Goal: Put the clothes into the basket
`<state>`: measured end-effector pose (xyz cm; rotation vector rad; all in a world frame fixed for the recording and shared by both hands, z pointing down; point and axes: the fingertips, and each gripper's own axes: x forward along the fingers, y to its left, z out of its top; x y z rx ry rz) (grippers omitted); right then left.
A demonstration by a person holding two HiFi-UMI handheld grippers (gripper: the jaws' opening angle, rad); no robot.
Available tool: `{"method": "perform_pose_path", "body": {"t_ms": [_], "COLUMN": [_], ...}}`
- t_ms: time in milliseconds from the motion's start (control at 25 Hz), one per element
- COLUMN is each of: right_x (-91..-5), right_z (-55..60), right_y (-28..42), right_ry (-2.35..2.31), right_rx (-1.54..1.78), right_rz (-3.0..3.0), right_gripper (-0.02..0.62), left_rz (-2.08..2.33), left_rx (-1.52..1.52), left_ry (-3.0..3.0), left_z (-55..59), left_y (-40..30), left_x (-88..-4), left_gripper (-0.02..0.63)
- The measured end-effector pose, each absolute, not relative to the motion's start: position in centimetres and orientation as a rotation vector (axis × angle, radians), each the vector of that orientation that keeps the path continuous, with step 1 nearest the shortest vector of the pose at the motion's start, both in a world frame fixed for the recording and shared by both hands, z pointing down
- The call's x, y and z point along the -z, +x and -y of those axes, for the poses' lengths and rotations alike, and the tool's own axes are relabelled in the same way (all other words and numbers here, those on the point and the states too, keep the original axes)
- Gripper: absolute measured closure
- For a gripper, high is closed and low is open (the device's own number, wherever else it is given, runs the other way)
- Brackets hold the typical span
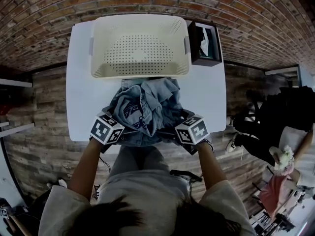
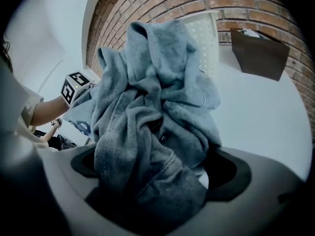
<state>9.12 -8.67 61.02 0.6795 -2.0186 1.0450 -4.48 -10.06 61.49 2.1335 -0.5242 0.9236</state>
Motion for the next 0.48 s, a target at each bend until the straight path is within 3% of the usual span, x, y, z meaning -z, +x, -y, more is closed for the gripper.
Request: {"method": "perform_pose_path", "body": {"t_ms": [480], "right_x": [-61.3], "right_z": [8.5], "right_y": [7.9], "right_ry": [0.616], "right_rx": [-1.002], "right_rz": [2.018], "right_gripper": [0.014], "left_rz": [0.362], "left_rx": [-0.898], "left_ry": [2.283], "left_z": [9.9], "left_y": [-1.4], "left_x": [-61.3], "left_gripper": [0.033]}}
